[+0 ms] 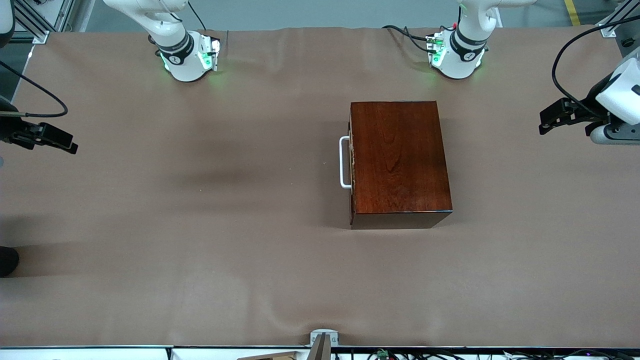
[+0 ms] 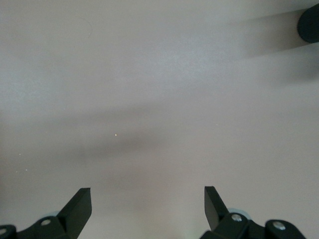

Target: Open drawer, take yellow block, close drawer

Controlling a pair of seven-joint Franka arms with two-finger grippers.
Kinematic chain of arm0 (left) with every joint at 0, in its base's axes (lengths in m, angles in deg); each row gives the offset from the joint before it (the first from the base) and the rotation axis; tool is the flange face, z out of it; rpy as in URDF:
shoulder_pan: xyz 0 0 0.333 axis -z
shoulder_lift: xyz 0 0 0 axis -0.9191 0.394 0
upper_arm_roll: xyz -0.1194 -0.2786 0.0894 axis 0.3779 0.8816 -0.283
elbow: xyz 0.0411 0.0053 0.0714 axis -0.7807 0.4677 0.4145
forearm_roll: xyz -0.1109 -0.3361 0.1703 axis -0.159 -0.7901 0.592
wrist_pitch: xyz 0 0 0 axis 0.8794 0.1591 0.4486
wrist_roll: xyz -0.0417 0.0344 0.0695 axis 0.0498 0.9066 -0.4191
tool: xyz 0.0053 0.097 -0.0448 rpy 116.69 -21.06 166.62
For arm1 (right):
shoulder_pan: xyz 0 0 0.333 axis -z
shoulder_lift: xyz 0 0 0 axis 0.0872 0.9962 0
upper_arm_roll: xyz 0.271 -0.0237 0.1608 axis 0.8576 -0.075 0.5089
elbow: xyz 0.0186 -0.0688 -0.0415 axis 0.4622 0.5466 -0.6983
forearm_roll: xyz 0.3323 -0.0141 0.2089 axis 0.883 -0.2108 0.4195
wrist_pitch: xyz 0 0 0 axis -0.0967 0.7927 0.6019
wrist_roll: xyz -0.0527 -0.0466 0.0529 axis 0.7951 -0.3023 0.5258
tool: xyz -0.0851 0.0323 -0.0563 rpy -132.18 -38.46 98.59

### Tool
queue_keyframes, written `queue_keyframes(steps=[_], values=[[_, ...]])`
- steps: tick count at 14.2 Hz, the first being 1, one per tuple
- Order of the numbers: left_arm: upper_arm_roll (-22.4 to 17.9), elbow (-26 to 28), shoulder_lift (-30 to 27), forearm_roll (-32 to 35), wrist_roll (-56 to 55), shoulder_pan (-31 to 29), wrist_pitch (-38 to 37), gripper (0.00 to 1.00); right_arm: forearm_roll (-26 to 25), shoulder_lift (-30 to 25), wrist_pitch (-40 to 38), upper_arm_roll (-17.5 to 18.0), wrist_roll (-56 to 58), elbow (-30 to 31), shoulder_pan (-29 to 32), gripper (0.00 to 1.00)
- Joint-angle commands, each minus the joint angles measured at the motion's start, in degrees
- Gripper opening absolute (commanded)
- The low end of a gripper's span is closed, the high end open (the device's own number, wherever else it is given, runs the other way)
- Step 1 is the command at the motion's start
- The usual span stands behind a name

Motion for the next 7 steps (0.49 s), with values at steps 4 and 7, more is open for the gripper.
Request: queue_keyframes(steps=[4,7], values=[[0.3,-1.3,0.3,-0.3,1.8,0.3,-1.9,1.00,-0.2,-0.6,-0.4,-0.3,-0.3,-0.2,-0.4,1.00],[1.7,-4.4,3.1,-0.6,0.8,2.4,-1.9,1.00,-0.2,-0.6,-0.4,-0.3,-0.3,-0.2,-0.4,1.00]])
